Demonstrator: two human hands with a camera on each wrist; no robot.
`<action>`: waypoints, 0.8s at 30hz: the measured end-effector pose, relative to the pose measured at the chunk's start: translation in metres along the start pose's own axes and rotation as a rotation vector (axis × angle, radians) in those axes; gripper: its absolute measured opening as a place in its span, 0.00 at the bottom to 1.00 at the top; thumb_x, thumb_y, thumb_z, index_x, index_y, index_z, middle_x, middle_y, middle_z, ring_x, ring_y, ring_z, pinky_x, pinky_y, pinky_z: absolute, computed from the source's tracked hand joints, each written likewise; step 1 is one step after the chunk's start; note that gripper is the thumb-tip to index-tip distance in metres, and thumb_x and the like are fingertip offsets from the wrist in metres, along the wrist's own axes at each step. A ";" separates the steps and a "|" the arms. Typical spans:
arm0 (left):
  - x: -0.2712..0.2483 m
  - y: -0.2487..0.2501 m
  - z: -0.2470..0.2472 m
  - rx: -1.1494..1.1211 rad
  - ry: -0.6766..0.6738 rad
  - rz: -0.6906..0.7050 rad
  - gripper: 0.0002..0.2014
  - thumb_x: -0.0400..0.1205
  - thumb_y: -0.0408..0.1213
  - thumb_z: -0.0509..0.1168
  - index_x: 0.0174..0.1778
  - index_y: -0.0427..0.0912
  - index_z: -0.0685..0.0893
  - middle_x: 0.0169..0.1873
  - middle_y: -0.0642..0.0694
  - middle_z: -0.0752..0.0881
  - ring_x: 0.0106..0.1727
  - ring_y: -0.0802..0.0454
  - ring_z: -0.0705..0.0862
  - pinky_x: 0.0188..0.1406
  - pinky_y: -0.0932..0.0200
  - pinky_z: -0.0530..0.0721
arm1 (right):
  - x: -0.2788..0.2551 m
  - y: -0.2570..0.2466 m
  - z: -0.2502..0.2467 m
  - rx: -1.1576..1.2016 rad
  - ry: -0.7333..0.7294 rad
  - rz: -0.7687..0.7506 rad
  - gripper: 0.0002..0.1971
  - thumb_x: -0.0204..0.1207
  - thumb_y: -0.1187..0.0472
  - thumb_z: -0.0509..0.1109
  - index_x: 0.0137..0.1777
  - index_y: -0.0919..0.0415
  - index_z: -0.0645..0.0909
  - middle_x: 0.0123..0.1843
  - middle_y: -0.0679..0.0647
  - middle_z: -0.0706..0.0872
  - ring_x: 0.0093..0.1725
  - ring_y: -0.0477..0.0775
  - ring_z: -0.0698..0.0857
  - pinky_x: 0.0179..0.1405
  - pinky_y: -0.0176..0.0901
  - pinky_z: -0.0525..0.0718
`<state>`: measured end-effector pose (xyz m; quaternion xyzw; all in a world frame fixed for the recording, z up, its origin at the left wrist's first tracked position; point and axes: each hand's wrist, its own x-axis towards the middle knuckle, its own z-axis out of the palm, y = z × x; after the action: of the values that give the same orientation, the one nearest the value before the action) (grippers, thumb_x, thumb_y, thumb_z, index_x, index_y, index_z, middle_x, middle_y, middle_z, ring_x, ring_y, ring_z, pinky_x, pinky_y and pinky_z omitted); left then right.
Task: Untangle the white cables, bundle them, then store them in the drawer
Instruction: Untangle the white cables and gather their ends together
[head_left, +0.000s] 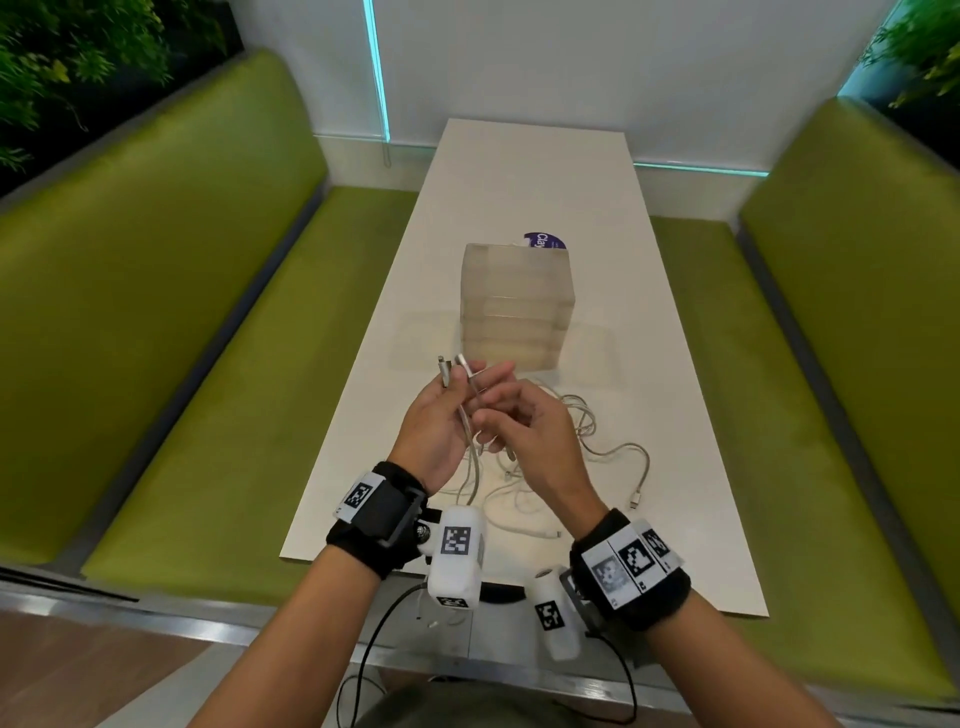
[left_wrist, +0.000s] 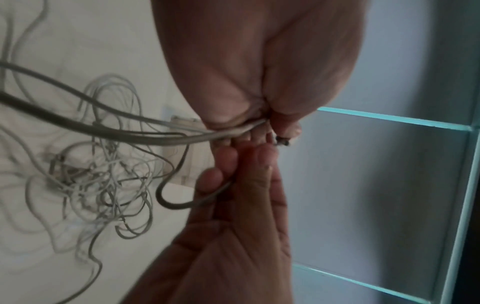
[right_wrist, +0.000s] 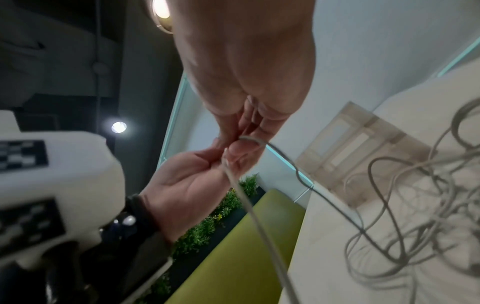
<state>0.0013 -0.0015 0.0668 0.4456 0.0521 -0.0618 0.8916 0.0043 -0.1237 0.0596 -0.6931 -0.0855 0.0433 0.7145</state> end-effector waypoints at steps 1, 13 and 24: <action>0.001 0.000 0.001 -0.006 -0.013 0.002 0.18 0.88 0.44 0.49 0.65 0.34 0.72 0.62 0.39 0.86 0.50 0.44 0.88 0.27 0.57 0.80 | 0.000 0.000 0.003 0.011 0.013 0.000 0.05 0.71 0.73 0.74 0.45 0.65 0.84 0.35 0.54 0.88 0.29 0.49 0.84 0.28 0.39 0.83; 0.009 0.011 -0.002 -0.052 0.026 0.078 0.09 0.88 0.37 0.51 0.46 0.42 0.74 0.35 0.46 0.90 0.47 0.50 0.90 0.58 0.55 0.85 | -0.002 0.014 0.008 -0.162 -0.265 0.123 0.07 0.78 0.60 0.70 0.49 0.63 0.78 0.38 0.50 0.85 0.42 0.48 0.83 0.50 0.49 0.80; 0.006 0.012 -0.010 0.156 0.001 -0.069 0.24 0.86 0.51 0.50 0.62 0.34 0.77 0.58 0.40 0.89 0.52 0.51 0.88 0.49 0.58 0.82 | 0.009 0.011 0.004 -0.356 -0.163 -0.067 0.06 0.79 0.62 0.68 0.42 0.52 0.82 0.32 0.44 0.85 0.34 0.36 0.82 0.38 0.28 0.77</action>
<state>0.0086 0.0130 0.0696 0.5115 0.0628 -0.0961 0.8516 0.0131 -0.1173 0.0495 -0.7994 -0.1723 0.0597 0.5725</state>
